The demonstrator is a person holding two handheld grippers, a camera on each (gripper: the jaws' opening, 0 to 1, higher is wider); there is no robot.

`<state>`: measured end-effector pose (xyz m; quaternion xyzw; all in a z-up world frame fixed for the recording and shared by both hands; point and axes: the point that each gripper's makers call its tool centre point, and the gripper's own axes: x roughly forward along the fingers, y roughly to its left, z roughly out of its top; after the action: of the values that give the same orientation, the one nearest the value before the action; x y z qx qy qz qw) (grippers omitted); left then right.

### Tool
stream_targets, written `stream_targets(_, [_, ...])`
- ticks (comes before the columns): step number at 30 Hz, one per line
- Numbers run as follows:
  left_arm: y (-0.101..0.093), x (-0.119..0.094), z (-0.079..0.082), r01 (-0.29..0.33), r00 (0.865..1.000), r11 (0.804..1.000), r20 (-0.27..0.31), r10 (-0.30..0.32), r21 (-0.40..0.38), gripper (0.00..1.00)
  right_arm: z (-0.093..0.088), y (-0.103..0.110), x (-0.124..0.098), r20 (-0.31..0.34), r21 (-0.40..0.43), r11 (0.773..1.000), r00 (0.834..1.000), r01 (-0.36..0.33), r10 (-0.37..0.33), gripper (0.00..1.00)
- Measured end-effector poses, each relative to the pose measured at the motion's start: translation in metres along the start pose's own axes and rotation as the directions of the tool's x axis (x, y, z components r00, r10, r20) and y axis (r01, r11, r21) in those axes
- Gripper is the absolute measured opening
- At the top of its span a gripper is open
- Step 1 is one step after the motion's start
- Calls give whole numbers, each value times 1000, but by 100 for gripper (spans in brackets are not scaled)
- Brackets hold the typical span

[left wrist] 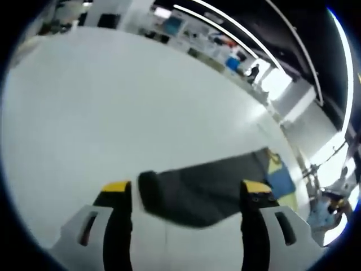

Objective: Fold the garment on the visible template until the final outline fits inside the template.

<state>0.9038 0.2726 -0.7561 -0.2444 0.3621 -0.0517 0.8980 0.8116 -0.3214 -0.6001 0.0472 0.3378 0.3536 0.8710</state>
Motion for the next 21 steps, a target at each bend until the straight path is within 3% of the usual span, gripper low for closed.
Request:
stream_targets(7, [15, 6, 3, 6, 1000, 999, 28, -5, -33, 63, 4, -7, -2, 1, -5, 1000, 1000, 22, -22, 97])
stream_targets(14, [27, 4, 1, -1, 1000, 1000, 27, 1, -11, 47, 6, -9, 1, -2, 0, 1000, 1000, 29, -29, 97])
stream_targets(18, [26, 4, -4, -10, 1000, 998, 14, 9, 63, 35, 7, -11, 1, -5, 0, 999, 999, 33, -33, 97])
stream_targets(21, [30, 5, -1, -12, 1000, 998, 19, 11, 61, 31, 8, -12, 1, -9, -3, 999, 999, 37, -37, 97])
